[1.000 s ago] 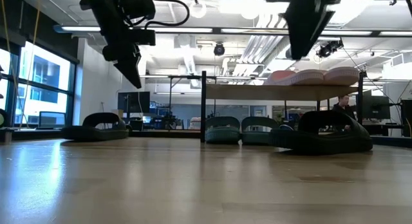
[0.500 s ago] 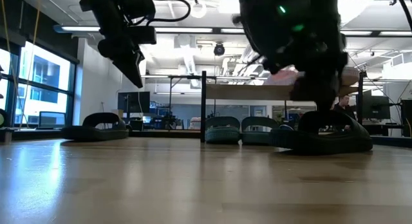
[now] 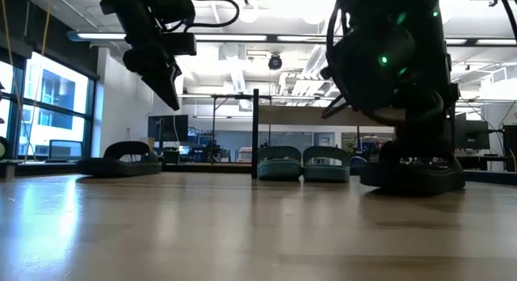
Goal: Pick and place slides into the shelf
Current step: Put the right black slipper under the shelf
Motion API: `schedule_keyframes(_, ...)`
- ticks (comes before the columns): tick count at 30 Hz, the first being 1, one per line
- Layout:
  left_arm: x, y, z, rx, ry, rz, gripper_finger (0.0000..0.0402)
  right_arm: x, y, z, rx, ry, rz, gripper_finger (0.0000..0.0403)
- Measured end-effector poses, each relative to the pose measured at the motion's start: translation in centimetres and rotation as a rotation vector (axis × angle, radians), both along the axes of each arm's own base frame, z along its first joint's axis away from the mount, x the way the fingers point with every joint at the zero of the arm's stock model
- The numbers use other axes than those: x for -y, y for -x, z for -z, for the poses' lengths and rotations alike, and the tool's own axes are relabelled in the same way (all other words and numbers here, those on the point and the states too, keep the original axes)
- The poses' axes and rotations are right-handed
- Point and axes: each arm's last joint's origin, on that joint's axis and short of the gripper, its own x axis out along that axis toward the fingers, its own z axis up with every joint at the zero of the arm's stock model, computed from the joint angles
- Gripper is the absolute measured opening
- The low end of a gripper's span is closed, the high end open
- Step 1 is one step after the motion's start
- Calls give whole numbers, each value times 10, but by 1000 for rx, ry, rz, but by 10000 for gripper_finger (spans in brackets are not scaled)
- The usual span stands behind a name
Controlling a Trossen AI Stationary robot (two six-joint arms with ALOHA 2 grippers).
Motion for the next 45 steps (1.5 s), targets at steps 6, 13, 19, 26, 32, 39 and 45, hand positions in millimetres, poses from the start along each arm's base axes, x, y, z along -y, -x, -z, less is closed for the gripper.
schedule_keyframes(6,0,0,0,1,0,0,3,2,4,4,-34,22,-49,103)
schedule_keyframes(13,0,0,0,2,-1,0,3,5,9,8,-91,23,-98,8)
schedule_keyframes(19,0,0,0,2,-1,0,3,7,14,10,-124,54,-163,3)
schedule_keyframes(26,0,0,0,2,-1,-1,3,13,41,-2,-102,81,-162,1)
schedule_keyframes(32,0,0,0,3,0,-3,3,10,81,-21,-11,108,-194,1)
schedule_keyframes(39,0,0,0,4,2,-7,3,9,127,-16,34,120,-199,0)
schedule_keyframes(45,0,0,0,5,1,-7,3,8,129,-5,93,113,-228,0)
